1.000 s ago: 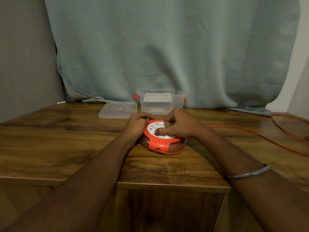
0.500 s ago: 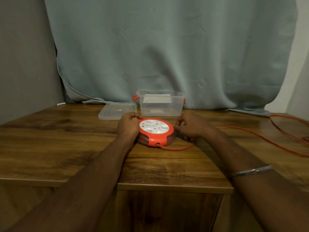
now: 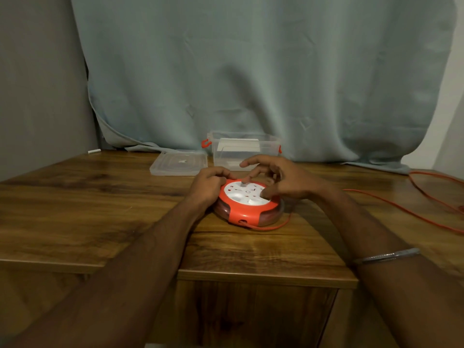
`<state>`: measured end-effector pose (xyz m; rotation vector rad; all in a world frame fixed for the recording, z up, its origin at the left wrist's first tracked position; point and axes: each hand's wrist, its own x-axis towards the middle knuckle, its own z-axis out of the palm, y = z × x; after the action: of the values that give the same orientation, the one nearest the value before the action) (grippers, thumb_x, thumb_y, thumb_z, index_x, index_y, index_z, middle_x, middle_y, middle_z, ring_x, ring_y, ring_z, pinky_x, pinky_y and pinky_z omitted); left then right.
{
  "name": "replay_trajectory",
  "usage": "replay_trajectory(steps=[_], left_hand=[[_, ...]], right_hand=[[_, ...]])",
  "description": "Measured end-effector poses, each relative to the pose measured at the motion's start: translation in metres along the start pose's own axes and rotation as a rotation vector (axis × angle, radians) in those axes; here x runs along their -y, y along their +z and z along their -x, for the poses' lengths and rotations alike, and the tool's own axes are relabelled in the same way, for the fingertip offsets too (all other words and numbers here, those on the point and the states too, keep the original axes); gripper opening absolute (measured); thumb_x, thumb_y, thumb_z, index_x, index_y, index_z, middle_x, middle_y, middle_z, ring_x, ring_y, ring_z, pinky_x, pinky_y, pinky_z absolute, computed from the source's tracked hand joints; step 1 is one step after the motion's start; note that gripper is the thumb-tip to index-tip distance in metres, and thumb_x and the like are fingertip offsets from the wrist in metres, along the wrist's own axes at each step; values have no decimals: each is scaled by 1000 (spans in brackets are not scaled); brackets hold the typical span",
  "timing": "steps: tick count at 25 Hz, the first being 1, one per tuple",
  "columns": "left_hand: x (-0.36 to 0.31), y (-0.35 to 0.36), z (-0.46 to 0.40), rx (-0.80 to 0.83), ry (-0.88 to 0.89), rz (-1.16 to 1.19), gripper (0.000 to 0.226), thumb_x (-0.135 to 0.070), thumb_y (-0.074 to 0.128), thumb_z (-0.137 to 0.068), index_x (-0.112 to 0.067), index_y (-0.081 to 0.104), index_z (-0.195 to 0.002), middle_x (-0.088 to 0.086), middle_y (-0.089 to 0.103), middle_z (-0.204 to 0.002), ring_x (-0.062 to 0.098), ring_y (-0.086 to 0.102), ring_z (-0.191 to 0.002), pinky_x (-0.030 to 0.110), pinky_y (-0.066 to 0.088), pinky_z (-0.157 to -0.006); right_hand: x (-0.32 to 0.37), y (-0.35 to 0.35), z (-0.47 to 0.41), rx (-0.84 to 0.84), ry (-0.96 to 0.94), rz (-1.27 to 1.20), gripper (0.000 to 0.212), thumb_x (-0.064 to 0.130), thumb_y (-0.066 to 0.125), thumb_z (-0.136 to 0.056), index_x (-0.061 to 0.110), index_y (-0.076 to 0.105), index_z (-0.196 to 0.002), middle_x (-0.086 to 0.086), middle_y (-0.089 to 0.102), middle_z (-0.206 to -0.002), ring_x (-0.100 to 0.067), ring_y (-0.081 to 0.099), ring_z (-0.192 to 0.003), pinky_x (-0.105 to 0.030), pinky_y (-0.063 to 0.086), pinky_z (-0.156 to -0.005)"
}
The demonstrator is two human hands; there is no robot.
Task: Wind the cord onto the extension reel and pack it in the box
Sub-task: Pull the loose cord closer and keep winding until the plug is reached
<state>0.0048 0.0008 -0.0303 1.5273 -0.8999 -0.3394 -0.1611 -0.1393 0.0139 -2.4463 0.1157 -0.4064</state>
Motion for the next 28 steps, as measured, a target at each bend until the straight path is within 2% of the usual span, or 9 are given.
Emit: replay_trajectory(steps=[3,8,11,13,16,20,23,26,28], left_hand=[[-2,-1,3,90,11,43,31,-1,52,-93,-21,74,-85,2,75,-93,15,71,-81,21,59,-65],[-2,0,2,49,7,37,30,-1,49,-95,-18,74,-91,8,73,-107,23,70,-96,35,60,-83],[0,1,1,-19,7,17,30,-1,48,-94,-16,73,-90,9,72,-106,24,70,-93,35,59,-78],[0,0,1,-54,11,22,28,-1,50,-90,-18,72,-88,9,72,-105,23,69,-91,34,58,-75],[-2,-3,-3,-117,-40,81,20,-11,56,-83,-20,70,-94,8,70,-109,25,67,-98,43,57,-90],[0,-8,-4,-86,-183,104,19,-33,57,-86,-19,70,-85,6,76,-83,28,73,-86,46,60,-87],[3,-5,-6,-37,-160,-168,24,-33,55,-94,-17,71,-86,4,75,-82,23,73,-80,41,61,-79],[2,-3,-5,-75,-85,-136,19,-26,53,-94,-24,71,-99,-5,71,-91,16,70,-82,34,59,-73],[-3,-5,0,-108,-33,-53,23,-21,51,-88,-29,73,-85,-4,73,-95,19,71,-87,40,59,-82]], right_hand=[[-1,-5,2,108,32,-70,73,-4,70,-69,24,55,-135,-10,75,-126,-54,58,-102,-40,45,-81],[-2,-2,4,68,79,-3,81,11,86,-66,29,42,-132,-7,77,-109,-18,50,-75,-29,43,-67],[-4,0,4,-10,116,47,76,21,94,-67,31,42,-122,-3,77,-95,-3,54,-65,-19,46,-60],[-4,1,3,-32,116,57,70,24,95,-66,30,46,-116,-3,78,-97,-1,54,-65,-16,45,-59],[-3,1,2,-29,91,11,64,28,94,-64,25,51,-112,-1,81,-100,-10,48,-68,-26,41,-63],[-2,-2,3,-13,82,-28,59,26,93,-65,22,53,-109,-2,82,-104,-14,44,-71,-35,39,-67],[-4,-3,5,9,100,-15,59,26,93,-65,23,52,-107,0,82,-106,-5,44,-64,-32,39,-66],[-3,-3,6,-15,98,-8,64,32,94,-59,23,49,-105,4,82,-105,-12,40,-67,-33,39,-65],[-1,-1,5,-38,81,-9,68,33,96,-57,22,47,-102,4,82,-104,-15,38,-69,-35,40,-66]])
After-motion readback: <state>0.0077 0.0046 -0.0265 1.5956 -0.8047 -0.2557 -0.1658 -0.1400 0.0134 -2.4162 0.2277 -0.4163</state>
